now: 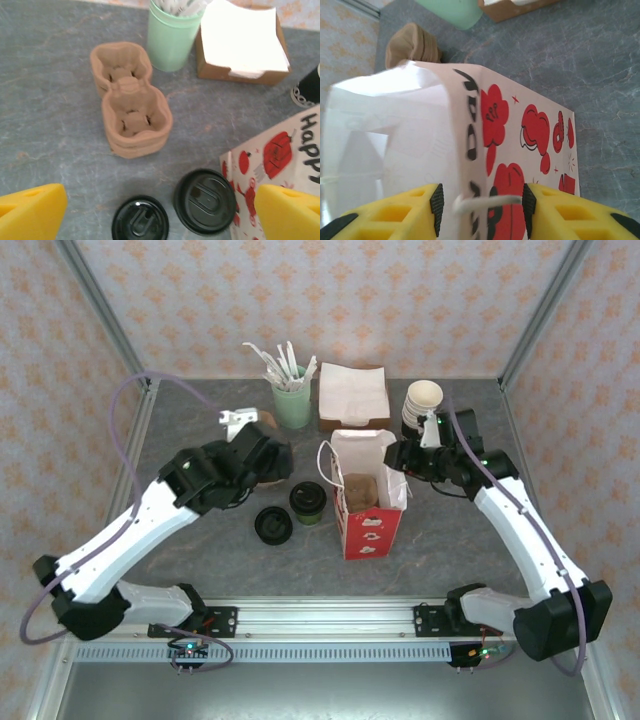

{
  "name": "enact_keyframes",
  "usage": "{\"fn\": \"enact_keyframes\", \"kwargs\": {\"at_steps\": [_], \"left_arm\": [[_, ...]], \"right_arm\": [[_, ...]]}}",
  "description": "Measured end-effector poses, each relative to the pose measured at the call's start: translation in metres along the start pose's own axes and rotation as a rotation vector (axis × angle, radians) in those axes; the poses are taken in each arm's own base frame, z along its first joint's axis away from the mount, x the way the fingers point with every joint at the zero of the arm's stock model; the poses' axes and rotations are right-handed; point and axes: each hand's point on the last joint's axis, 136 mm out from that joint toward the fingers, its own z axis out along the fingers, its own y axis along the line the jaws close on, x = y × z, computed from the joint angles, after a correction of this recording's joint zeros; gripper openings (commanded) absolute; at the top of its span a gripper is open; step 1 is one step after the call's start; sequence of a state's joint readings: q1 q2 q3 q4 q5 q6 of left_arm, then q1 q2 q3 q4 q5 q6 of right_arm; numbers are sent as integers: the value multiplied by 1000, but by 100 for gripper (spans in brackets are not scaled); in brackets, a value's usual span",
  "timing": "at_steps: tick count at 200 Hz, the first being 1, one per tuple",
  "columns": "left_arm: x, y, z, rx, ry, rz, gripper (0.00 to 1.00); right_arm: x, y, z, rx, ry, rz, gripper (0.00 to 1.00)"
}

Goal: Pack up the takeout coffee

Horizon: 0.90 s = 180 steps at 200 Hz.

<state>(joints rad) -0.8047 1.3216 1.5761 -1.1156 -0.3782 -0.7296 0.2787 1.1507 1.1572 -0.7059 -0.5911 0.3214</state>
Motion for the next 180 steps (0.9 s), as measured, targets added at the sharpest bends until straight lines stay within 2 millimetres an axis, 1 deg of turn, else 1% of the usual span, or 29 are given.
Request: {"fn": "enact_keyframes", "kwargs": {"at_steps": [18,36,48,65,86,105,120,140,180], "left_arm": [[11,-18,8,-4,82,21,100],[32,-28,17,-14,174,35,100],[45,-31,21,-24,224,31,100],[55,-30,23,-25,260,8,100],[66,-28,25,-29,295,-4,100],[74,-32,31,-30,330,-6,99],[81,-38,39,-35,356,2,99],[93,-46,56,-60,395,22,99],[112,-55,84,-115,457,55,98]], "right_arm": [[-1,5,-13,-3,-23,5,47],[2,8,-23,-5,-28,13,47],[5,8,-26,-5,-23,18,47],[9,7,-29,1,-13,23,47],[14,6,-32,8,-2,27,47],[17,4,-32,16,12,29,47],[20,3,-32,22,21,27,46],[22,1,-32,27,30,23,46],[23,1,-33,28,37,18,45]]}}
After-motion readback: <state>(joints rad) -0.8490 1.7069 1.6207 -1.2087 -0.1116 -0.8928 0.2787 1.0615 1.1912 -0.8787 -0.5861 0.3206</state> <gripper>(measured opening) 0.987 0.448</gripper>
